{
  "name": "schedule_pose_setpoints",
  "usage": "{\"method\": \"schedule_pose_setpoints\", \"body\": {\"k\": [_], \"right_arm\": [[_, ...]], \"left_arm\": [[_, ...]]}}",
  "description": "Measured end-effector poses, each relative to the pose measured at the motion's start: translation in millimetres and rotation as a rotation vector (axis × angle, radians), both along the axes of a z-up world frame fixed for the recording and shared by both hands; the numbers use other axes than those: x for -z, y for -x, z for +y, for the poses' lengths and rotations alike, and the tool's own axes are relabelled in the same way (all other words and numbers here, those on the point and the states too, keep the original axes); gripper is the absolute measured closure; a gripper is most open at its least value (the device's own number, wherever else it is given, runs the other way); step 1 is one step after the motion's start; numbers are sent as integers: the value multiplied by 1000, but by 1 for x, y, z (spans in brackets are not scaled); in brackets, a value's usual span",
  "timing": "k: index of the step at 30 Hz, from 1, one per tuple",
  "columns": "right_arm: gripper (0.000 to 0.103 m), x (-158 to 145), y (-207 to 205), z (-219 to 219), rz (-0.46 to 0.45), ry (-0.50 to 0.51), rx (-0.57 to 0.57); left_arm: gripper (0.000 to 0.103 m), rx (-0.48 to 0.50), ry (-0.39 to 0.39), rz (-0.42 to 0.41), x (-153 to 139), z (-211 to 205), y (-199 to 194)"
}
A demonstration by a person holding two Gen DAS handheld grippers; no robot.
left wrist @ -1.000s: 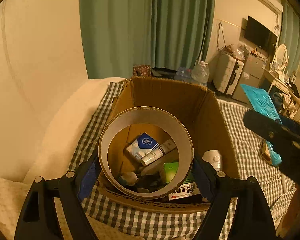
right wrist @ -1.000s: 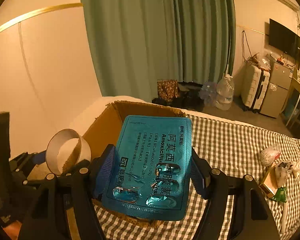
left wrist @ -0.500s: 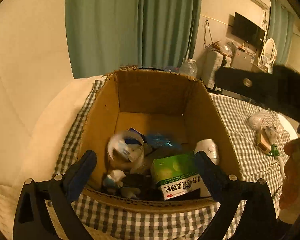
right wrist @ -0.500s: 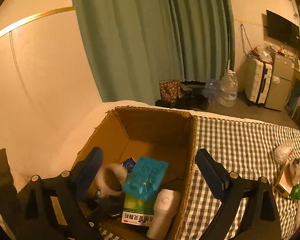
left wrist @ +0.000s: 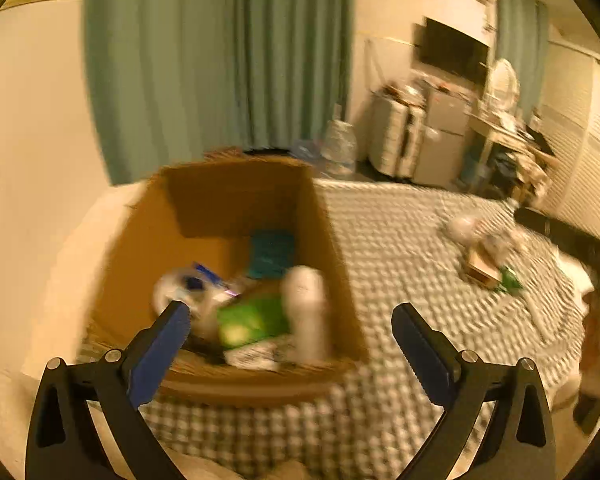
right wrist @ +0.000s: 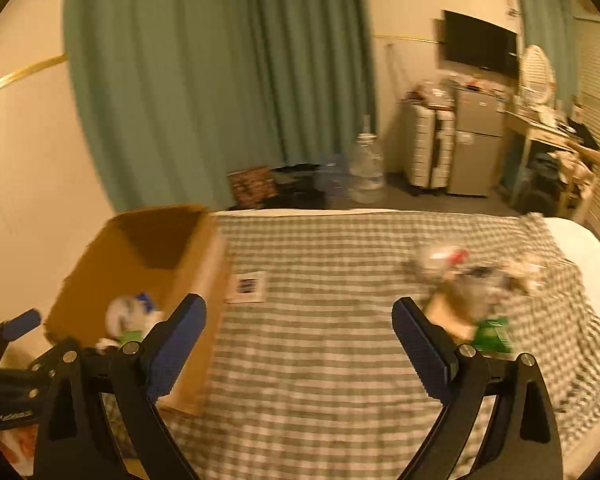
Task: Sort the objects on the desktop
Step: 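Move both open tools back over the remaining items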
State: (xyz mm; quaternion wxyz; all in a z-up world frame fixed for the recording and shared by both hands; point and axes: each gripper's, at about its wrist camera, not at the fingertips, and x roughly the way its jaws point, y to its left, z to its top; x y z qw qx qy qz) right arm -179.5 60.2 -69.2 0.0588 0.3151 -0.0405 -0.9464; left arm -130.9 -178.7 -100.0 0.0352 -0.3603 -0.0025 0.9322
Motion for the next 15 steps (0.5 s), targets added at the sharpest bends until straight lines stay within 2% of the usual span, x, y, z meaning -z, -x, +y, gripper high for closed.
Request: {"method": "schedule_pose_setpoints", "body": {"k": [4,7,11,15], "right_arm": [[8,-9,-13,72,10,17,121],[8,-5,-20,118,-3,25,206],[8,15,-29,158,-32,-11,268],[8,43,-33,186,-61,-15,296]], "left_arm": [[0,21,-39,-42,9,41,-5],[0,5,-18,-31,14,67,-4],[0,-3,17,-18,24,95,-4],[0,-36,10,-52,39,114,12]]}}
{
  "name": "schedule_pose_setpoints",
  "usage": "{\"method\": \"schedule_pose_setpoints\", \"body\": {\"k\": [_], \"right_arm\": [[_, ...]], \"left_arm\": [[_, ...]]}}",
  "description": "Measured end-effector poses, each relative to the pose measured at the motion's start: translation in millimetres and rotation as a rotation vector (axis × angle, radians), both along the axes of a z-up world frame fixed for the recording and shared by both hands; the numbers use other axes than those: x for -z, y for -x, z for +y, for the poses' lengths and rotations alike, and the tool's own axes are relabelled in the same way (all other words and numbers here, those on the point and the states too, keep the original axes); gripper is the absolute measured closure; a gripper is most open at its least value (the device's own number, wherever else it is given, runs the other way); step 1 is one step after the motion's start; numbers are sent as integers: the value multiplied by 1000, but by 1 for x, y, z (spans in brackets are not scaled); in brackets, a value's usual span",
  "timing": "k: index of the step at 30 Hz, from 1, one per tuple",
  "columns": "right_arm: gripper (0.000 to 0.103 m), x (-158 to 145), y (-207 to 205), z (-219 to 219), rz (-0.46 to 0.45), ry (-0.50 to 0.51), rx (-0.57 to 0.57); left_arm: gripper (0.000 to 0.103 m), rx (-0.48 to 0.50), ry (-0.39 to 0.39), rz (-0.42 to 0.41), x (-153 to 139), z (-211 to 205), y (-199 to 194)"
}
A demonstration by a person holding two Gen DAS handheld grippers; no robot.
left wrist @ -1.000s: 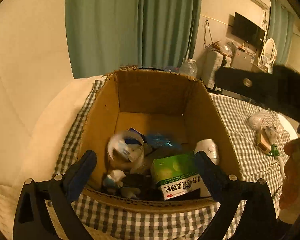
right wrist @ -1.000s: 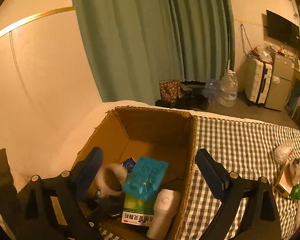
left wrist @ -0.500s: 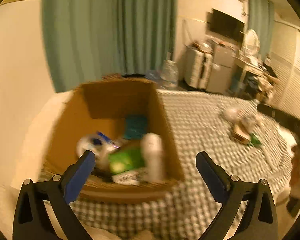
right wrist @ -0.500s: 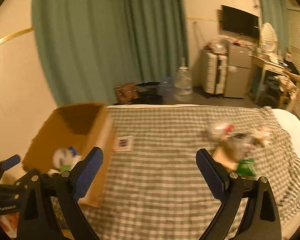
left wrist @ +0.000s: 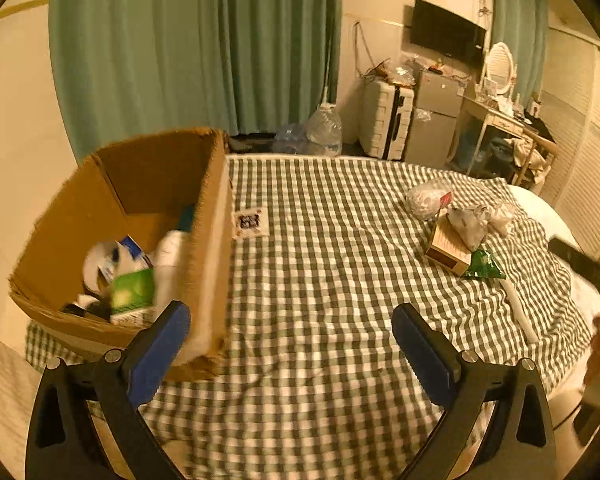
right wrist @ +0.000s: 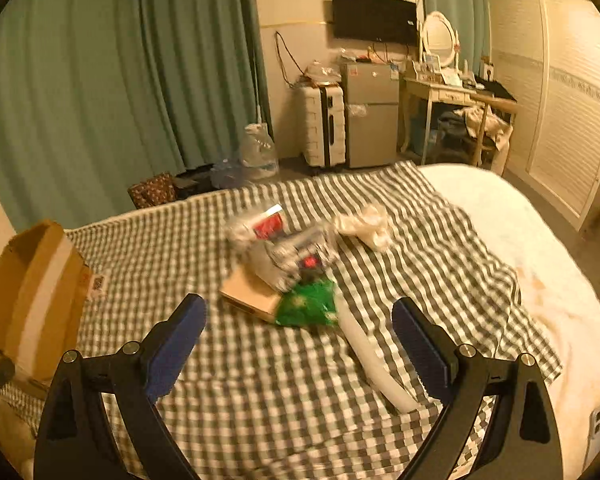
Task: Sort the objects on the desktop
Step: 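Move both open tools back over the remaining items, then grasp the white sachet with left tool while right tool grips the green snack bag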
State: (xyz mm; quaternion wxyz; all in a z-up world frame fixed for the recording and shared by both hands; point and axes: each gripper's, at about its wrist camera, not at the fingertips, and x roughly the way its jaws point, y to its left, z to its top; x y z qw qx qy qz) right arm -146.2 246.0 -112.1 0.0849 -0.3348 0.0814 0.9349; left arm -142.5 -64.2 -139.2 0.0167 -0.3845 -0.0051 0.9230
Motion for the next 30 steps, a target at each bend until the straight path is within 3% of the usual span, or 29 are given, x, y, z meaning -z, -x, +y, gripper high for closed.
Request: {"method": "schedule_pose_setpoints", "body": {"k": [8,14,17,21,27,30], "right_arm": [[8,56,23,15,-26,33,-46],[17,80,61,22,-49,-5,-81],[23,95,81,28,-70,-19,-89],[29,113,103,30,-117,-32,-107],[31,127,112,39,-139,33,-124],[31,130,116,42,-142,50,-121]], "left_arm": [[0,-98,54,-33,51,29,53],[0,-132,98,-57,92,46,110],[0,-179,88,-48,110,41,146],[0,-261,132,-41,132,22,189],[0,-259,243,-46,158,30,216],[0,-284,189,-50,155,15,228]]}}
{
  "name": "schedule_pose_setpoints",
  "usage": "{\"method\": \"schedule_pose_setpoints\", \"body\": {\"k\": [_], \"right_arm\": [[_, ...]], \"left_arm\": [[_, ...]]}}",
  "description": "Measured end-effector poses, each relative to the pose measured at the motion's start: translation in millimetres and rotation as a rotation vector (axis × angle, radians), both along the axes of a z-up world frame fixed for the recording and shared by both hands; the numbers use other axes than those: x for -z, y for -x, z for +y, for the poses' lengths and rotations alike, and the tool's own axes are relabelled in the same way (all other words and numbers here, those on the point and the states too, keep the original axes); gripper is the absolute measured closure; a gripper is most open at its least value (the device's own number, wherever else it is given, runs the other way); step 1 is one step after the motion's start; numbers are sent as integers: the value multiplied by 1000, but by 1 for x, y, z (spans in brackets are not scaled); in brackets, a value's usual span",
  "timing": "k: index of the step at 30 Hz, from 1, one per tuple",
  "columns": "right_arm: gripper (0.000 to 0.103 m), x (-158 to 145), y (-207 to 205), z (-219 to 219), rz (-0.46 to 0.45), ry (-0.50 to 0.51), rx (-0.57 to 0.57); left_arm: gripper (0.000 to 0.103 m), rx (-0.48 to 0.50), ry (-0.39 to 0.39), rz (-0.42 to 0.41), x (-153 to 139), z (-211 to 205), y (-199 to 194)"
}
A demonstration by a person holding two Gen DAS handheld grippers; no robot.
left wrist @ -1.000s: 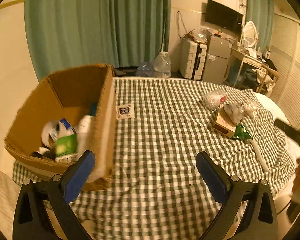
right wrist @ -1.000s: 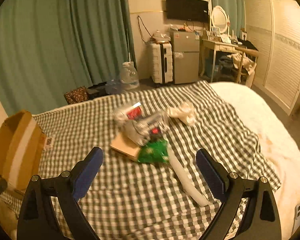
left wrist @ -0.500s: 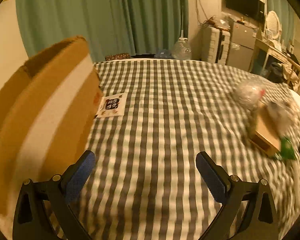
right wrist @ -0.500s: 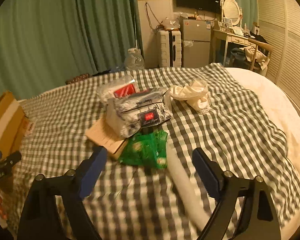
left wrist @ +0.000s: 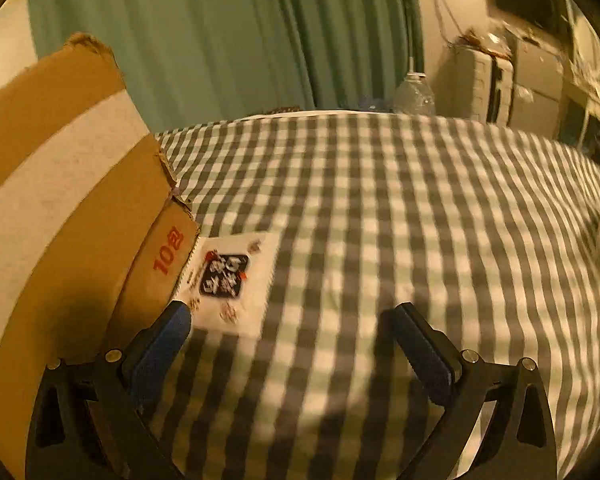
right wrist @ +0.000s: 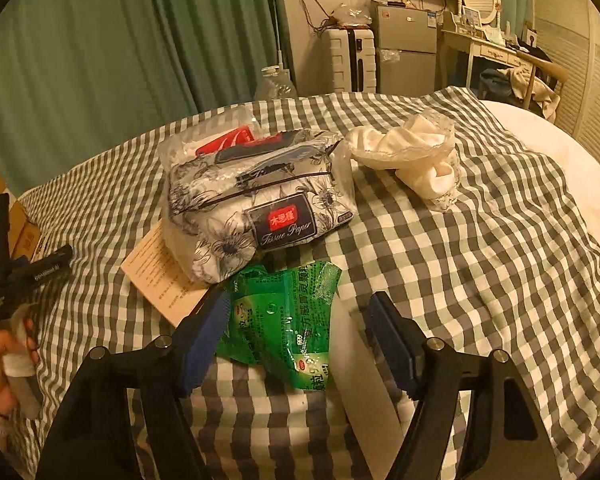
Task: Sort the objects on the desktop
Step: 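Grasp the white sachet with left tool while right tool grips the green snack bag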
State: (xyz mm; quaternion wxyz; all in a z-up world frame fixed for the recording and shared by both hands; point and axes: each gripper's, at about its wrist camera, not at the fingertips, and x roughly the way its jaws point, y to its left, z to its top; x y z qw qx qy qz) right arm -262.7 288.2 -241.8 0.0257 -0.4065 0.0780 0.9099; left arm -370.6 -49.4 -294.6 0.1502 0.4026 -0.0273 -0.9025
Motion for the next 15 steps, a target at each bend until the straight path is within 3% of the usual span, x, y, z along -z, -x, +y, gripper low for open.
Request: {"method": "schedule_pose_setpoints", "body": {"k": [8,11,15], "right_arm": [[31,4,3,-9,-7,-35,2],[31,7,4,-12,-13,-28,5],[32,7,-2,-17,-26,-37,-3]], "left_arm": [[0,26,-152,-50,-2,-44,9],[0,36,-130,-50,-2,-47,7],[0,36,-161,-66,-3,-53,10]]}}
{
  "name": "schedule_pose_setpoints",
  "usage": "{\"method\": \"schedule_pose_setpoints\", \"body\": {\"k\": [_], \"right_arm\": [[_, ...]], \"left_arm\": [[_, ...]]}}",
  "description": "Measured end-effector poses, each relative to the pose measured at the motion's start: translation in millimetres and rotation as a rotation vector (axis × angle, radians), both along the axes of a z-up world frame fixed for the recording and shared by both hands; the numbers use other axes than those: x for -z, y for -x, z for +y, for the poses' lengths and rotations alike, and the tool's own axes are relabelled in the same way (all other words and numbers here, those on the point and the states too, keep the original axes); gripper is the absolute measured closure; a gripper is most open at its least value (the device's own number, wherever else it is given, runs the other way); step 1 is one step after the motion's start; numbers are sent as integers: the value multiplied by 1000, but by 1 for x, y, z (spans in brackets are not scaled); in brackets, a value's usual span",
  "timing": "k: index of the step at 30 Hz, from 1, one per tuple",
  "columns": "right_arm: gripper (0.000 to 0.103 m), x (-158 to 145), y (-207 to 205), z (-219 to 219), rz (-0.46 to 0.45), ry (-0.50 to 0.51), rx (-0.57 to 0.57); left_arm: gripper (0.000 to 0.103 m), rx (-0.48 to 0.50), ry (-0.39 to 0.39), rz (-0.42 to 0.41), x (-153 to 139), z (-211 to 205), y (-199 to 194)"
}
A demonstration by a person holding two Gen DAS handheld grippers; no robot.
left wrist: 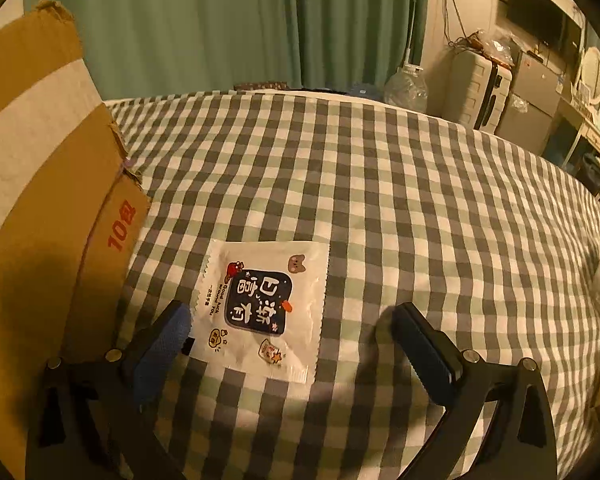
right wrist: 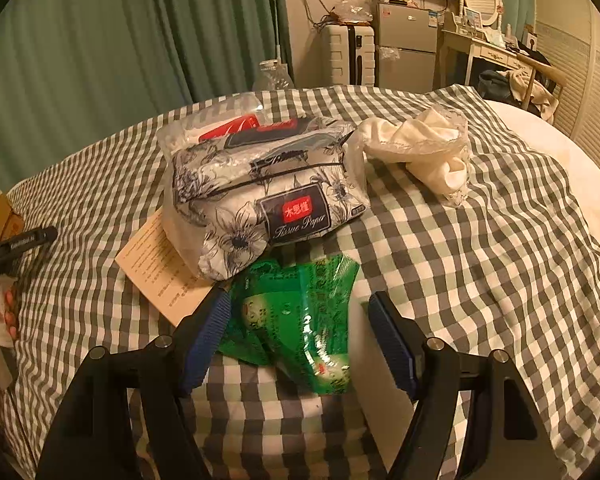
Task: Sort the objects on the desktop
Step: 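Grasp the white sachet with left tool while right tool grips the green snack bag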
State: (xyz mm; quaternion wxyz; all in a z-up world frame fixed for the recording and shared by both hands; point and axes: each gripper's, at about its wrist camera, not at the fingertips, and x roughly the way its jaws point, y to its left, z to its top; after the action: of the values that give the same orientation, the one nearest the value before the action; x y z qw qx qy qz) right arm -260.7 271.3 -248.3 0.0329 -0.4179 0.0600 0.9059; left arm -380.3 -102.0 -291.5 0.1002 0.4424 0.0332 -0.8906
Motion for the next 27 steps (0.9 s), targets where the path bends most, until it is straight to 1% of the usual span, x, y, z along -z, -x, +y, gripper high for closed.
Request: {"method": "schedule_pose_setpoints", "body": {"k": [1,2,4,5,6,7,10,11,12,13,14,15,16,17,19,20,21,22,24,27], "right_arm": [[37,-1,-2,-1,-2,-7,-1],[39,-2,-4,-4,-3,-13,-4],[44,-3,-7,-6,-2,-29,-5],[46,-3,-8,-7,-3,-35,-6],[47,-4,-9,-8,-4,-37,-7],[49,-4,-8,-7,-5,-35,-7],[51,-7,-11,-3,-3,-5,-4],[51,-8,-11,-1,-4,1,-3],[51,-8,-12,0,-5,6,-2],[51,-9,-10,1,-5,11,-1],[51,-9,-10,2,-5,17,0],[51,-9,-10,2,-7,23,0],[51,-10,-9,2,-6,24,0],[51,-11,-8,2,-6,22,0],[52,-13,-9,0,-7,23,0],[53,-14,-10,0,-5,23,0],[59,-16,-11,-2,-5,27,-7],[64,-19,-12,-3,-2,29,-12],[69,-23,-15,-5,-2,29,-14],[71,-29,-19,-4,7,28,-9]], "left_arm": [[0,4,-9,3,1,-2,1],[0,7,-21,3,2,-5,4],[0,3,-81,12,3,-17,-1],[2,4,-98,19,2,-20,-6],[6,4,-99,21,2,-21,-7],[9,4,-100,25,1,-22,-9],[20,6,-98,37,-1,-24,-11],[30,2,-87,41,-2,-25,-12],[46,-4,-65,45,-4,-26,-14],[55,-5,-44,47,-5,-26,-15],[76,-3,-27,49,-4,-27,-14],[90,-3,-9,49,-4,-28,-12],[92,-3,25,47,-3,-27,-12],[92,4,44,46,-2,-27,-14],[94,11,51,50,-3,-26,-15],[95,16,56,53,-4,-26,-20],[95,21,58,55,-5,-24,-19],[95,28,54,55,-5,-24,-23],[95,39,35,55,-7,-25,-30],[96,53,-20,73,-11,-22,-42]]}}
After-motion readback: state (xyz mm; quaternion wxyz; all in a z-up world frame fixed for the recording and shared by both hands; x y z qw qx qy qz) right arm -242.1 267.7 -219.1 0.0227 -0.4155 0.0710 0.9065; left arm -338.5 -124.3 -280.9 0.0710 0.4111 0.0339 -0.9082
